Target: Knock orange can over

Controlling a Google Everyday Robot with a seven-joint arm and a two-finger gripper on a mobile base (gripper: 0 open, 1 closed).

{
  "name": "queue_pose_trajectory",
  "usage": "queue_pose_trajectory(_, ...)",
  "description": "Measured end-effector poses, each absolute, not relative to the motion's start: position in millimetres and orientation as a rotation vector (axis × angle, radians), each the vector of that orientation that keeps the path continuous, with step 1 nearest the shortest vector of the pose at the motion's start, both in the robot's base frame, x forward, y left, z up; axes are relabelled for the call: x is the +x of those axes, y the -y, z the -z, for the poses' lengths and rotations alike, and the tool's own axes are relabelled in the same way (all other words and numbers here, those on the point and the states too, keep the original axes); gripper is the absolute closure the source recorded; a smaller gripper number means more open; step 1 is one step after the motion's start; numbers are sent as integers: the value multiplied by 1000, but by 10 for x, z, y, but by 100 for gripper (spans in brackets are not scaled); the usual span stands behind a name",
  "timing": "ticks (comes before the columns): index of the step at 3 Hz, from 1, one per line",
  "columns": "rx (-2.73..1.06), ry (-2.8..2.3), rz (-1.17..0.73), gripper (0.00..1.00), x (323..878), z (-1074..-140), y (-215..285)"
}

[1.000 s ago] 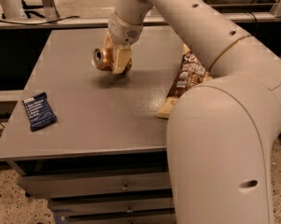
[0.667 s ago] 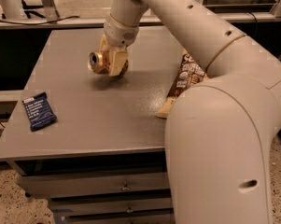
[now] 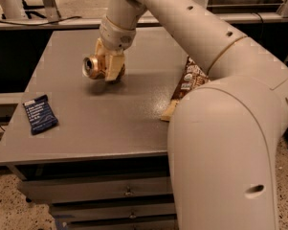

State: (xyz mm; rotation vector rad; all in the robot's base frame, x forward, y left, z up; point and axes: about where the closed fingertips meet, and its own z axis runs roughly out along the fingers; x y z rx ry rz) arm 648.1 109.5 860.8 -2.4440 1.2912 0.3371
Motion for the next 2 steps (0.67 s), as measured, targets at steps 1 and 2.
queue_pose_trajectory(1,-2448,-1261,-365,13,6427,-8607,-1159)
queue_pose_trajectory(2,-2456,-1235,-386,0,6372,-8597,-1209)
